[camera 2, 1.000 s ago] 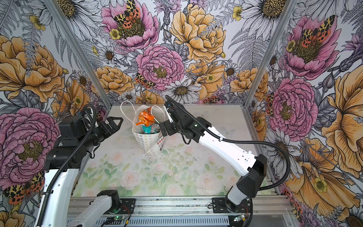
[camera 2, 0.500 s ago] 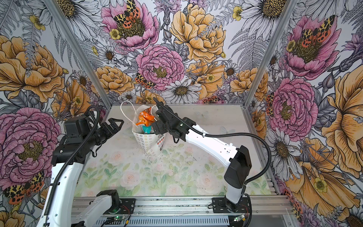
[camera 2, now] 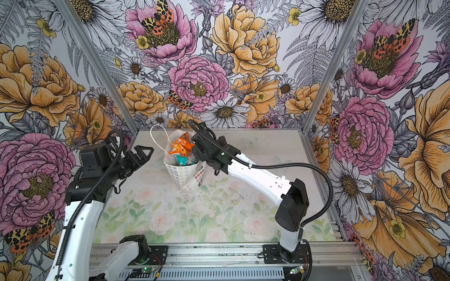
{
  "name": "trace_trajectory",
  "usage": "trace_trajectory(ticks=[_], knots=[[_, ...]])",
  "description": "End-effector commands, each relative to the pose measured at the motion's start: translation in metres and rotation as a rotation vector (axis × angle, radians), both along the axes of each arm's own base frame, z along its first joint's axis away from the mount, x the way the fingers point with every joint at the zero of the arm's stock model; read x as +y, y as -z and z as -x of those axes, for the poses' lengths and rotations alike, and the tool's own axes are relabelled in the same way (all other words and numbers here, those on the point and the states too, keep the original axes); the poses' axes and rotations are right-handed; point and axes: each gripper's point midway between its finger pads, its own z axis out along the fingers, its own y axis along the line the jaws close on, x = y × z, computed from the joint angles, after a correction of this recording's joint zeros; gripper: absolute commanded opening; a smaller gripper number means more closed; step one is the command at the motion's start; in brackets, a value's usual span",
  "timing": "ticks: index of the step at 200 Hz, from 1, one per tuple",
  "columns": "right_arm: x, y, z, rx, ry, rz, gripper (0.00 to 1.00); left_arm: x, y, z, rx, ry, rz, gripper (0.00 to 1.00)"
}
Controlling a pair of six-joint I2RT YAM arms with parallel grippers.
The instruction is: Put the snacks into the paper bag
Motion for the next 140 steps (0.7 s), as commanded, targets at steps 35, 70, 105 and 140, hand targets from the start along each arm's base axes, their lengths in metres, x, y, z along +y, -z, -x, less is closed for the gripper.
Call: trace_trajectory(ticks=[35,70,105,140], knots=[[-0.029,-0.041,-0.008,-0.095,0.106,-0.047,1.0,-0.001,-0.002,-0.001,-0.022,0.015,0.006,0.99],[-0.026,-0.064,0.001,-0.116,0.037,-0.098,1.0,0.0,0.0,-0.003,-0.013,0.01,0.008,0.99],[-0.005,-0.089,0.015,-0.128,-0.115,-0.196,1.0,0.0,0.003,-0.005,-0.005,0.009,0.017,0.99],[0.012,-0.098,0.017,-0.139,-0.185,-0.247,1.0,-0.001,0.003,-0.004,-0.004,0.008,0.022,0.99]])
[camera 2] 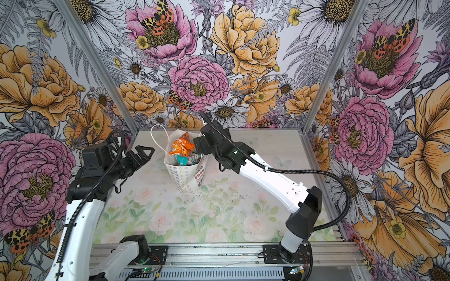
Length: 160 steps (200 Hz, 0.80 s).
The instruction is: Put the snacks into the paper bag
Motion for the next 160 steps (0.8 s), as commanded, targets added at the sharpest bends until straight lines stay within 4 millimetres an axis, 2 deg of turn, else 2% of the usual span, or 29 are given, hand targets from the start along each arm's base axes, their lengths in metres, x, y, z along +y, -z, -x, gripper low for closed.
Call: trace_trajectory(ticks=[1,19,58,97,127,160], knots=[[0.013,-0.029,0.002,-0.051,-0.073,-0.077,1.0,0.0,-0.002,-0.001,-0.018,0.003,0.016,0.99],[0.025,-0.029,-0.001,-0.058,-0.091,-0.073,1.0,0.0,-0.003,0.0,-0.022,0.005,0.018,0.99],[0.061,-0.044,-0.004,-0.134,-0.153,-0.022,1.0,-0.001,-0.004,0.003,-0.029,0.007,0.018,0.99],[0.089,-0.055,-0.007,-0.249,-0.188,0.105,1.0,-0.003,0.0,0.005,-0.02,0.012,0.028,0.99],[0.101,-0.062,-0.012,-0.343,-0.14,0.239,1.0,-0.003,0.003,0.007,-0.017,0.01,0.03,0.99],[0.105,-0.048,-0.023,-0.366,-0.087,0.35,1.0,-0.003,0.005,0.008,-0.017,0.015,0.025,0.99]])
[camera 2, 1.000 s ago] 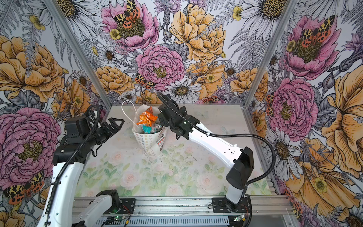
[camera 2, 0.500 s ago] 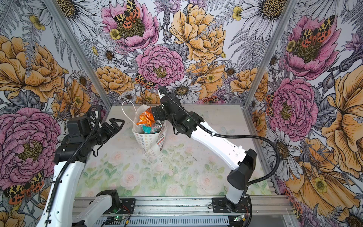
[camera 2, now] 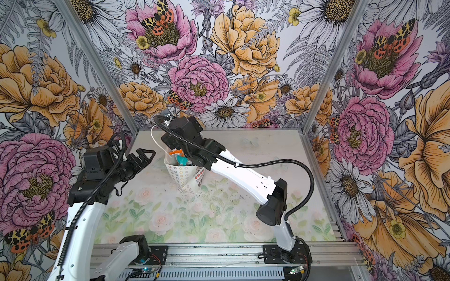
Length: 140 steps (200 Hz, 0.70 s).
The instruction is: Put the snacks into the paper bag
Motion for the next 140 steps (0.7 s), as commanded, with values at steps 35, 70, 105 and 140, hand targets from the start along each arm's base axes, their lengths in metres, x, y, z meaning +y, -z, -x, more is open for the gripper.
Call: trace_trajectory(ticks=[35,70,105,140], knots=[[-0.014,0.016,-0.019,-0.085,0.142,0.19,1.0,0.001,-0.002,0.0,-0.021,0.007,0.009,0.99],[-0.019,0.034,-0.025,-0.097,0.184,0.297,1.0,0.001,0.001,-0.002,-0.016,0.01,0.016,0.99],[-0.018,0.071,-0.025,-0.052,0.178,0.363,1.0,0.001,0.001,-0.001,-0.018,0.009,0.017,0.99],[-0.02,0.11,-0.018,0.005,0.169,0.41,1.0,0.002,0.001,-0.002,-0.016,0.004,0.018,0.99]])
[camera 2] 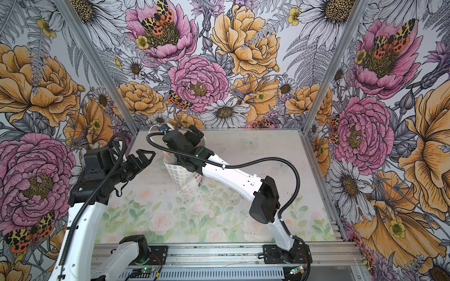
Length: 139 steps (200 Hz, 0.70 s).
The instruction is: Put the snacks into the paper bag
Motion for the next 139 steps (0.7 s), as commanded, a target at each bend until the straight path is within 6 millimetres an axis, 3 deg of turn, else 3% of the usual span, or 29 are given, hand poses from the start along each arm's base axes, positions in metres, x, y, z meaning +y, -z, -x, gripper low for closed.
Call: trace_trajectory(ticks=[1,25,49,139], knots=[[-0.003,0.026,0.005,0.036,0.016,0.037,1.0,-0.001,-0.003,-0.001,-0.02,0.008,0.012,0.99],[-0.007,0.036,0.009,0.053,0.028,0.044,1.0,-0.001,-0.001,-0.003,-0.014,0.008,0.018,0.99],[-0.012,0.024,0.011,0.038,0.031,0.03,1.0,-0.001,-0.002,-0.003,-0.015,0.009,0.018,0.99],[-0.047,-0.097,0.046,-0.061,-0.057,-0.163,1.0,-0.001,-0.019,-0.003,-0.079,0.01,0.011,0.99]])
